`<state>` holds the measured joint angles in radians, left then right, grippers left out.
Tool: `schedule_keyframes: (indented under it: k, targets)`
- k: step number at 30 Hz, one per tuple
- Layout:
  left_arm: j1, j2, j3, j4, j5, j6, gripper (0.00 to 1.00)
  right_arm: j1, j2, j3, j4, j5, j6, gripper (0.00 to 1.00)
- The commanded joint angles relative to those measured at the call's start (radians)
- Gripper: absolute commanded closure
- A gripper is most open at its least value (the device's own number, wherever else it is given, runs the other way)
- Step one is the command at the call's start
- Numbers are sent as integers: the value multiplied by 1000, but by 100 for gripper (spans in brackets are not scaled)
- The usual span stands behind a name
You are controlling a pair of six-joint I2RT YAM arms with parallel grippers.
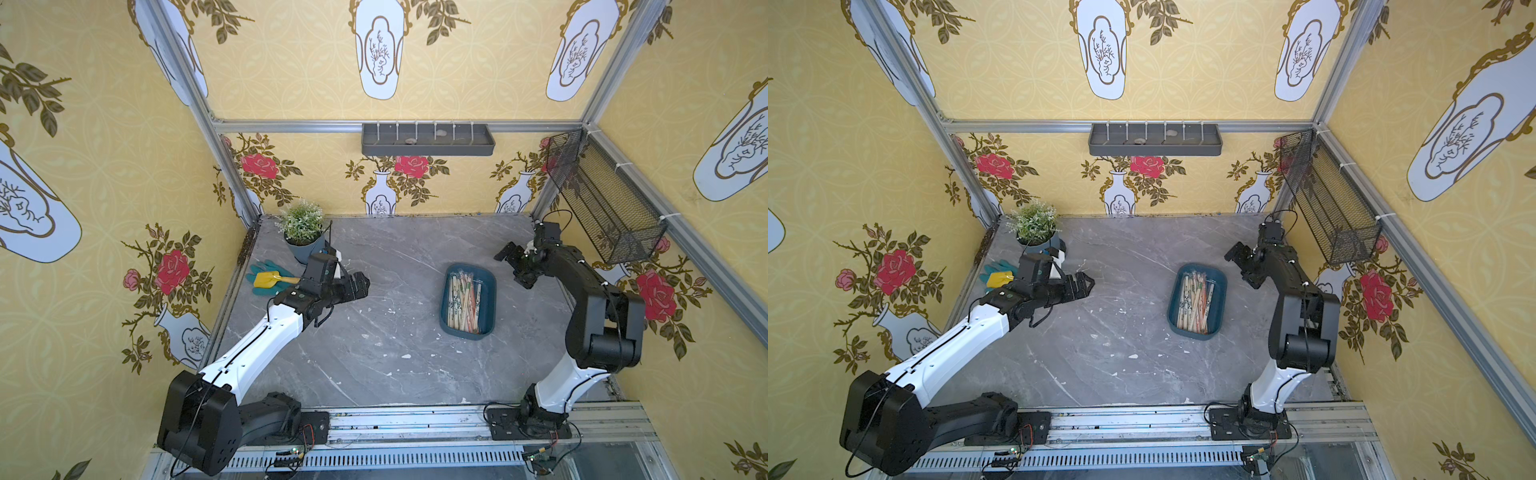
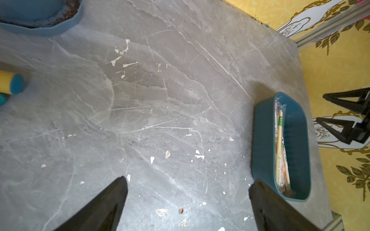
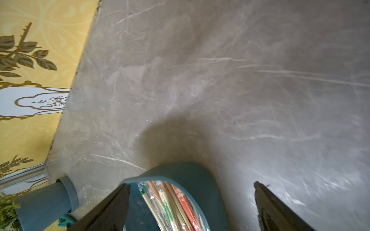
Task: Take the paired disposable chopsticks out of the storage box
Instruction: Move the storage box to the center of the board.
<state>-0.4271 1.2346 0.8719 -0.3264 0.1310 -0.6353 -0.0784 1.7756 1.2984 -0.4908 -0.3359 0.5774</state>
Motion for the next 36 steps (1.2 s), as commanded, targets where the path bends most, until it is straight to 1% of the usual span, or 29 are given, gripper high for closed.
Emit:
schedule_keyframes:
  k: [1,2,3,5,9,12,15,24,28,32,35,36]
  targets:
    - [-4,7,1,-2,-13,6,0,5,98,91,33,-122,-53,3]
    - [-5,12,1,0,-12,5,0,8,135,131,15,-135,-67,2]
    - [-36,18,2,2,-12,5,0,13,165,161,0,-141,-82,3]
    - [-46,31,2,10,-12,2,0,36,217,214,-21,-145,-116,2]
    - [-67,64,15,24,-4,2,0,114,296,303,-83,-147,-198,3]
    - [-85,90,31,24,4,5,0,175,327,334,-122,-132,-239,3]
    - [-97,104,40,26,10,6,0,229,331,317,-129,-129,-254,2]
    - [-119,120,39,50,26,-14,0,393,236,160,-80,-121,-226,3]
    - [-127,118,40,59,36,-27,0,473,201,142,-62,-106,-194,2]
    - [-127,90,18,90,32,-42,0,470,133,166,-59,-39,-143,2]
    - [-127,61,-11,103,1,-78,0,432,42,148,-67,18,-94,3]
    - [-127,51,-23,110,11,-65,0,418,8,129,-65,26,-81,3]
